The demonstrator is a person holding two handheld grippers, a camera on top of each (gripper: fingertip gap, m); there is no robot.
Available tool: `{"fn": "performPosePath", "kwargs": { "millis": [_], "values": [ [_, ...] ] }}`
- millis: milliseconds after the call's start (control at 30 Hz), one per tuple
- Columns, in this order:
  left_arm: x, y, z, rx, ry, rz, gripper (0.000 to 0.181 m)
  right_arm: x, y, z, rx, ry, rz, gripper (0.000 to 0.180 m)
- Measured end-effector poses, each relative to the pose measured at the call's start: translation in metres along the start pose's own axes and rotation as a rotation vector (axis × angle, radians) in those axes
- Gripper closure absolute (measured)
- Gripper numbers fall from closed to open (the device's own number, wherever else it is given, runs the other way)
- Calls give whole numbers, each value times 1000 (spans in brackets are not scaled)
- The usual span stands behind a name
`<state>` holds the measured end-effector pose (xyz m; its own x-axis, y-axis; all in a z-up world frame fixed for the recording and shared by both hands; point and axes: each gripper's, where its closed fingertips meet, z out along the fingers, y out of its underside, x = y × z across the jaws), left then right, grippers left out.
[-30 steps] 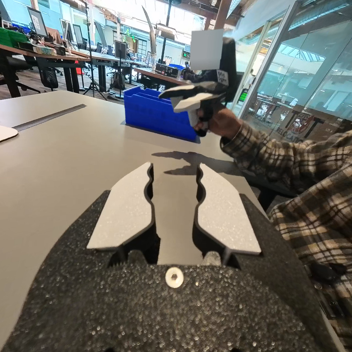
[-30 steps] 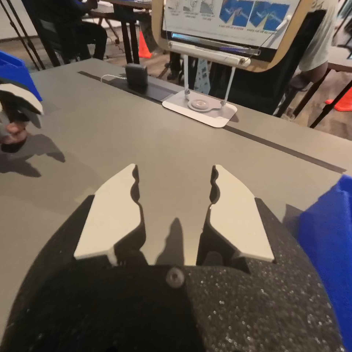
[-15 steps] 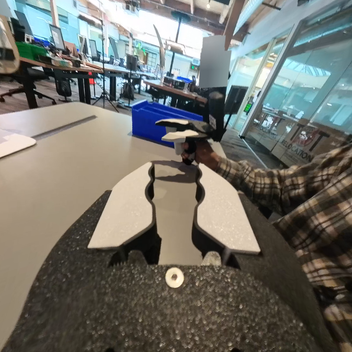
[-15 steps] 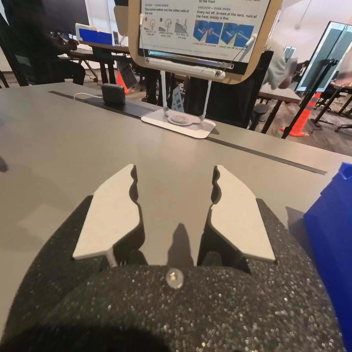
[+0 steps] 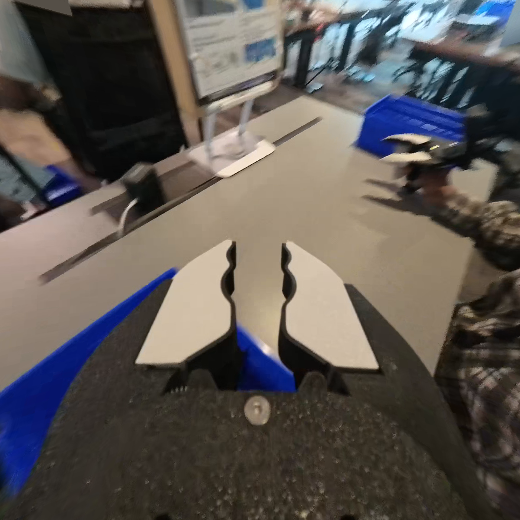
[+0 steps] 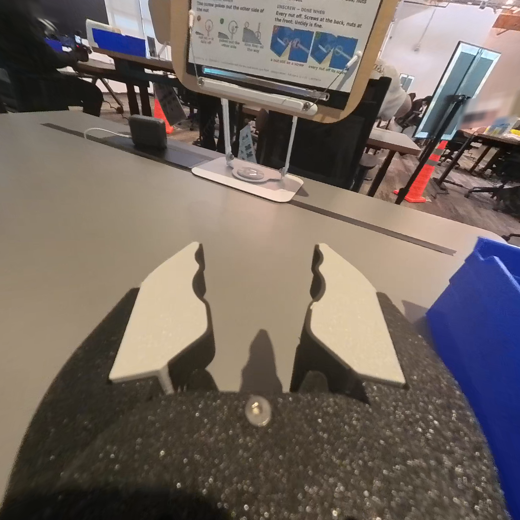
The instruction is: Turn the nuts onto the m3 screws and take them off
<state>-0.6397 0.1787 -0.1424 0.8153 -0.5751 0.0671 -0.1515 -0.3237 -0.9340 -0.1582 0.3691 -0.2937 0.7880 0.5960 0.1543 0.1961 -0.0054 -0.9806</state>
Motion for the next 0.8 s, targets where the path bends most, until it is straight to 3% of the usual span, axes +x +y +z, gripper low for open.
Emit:
{"fn": "performPosePath", "kwargs": {
  "millis": [100, 267, 800],
  "values": [
    [-49, 24, -25, -141, -103, -29, 151, 5, 3, -1, -29, 34, -30, 107],
    [-92, 78, -27, -426, -137, -37, 153, 12, 13, 2, -83, 68, 8, 107],
    [-103, 168, 11, -769, 72, 25, 155, 11, 11, 36, -213, 63, 10, 107]
  ]
}}
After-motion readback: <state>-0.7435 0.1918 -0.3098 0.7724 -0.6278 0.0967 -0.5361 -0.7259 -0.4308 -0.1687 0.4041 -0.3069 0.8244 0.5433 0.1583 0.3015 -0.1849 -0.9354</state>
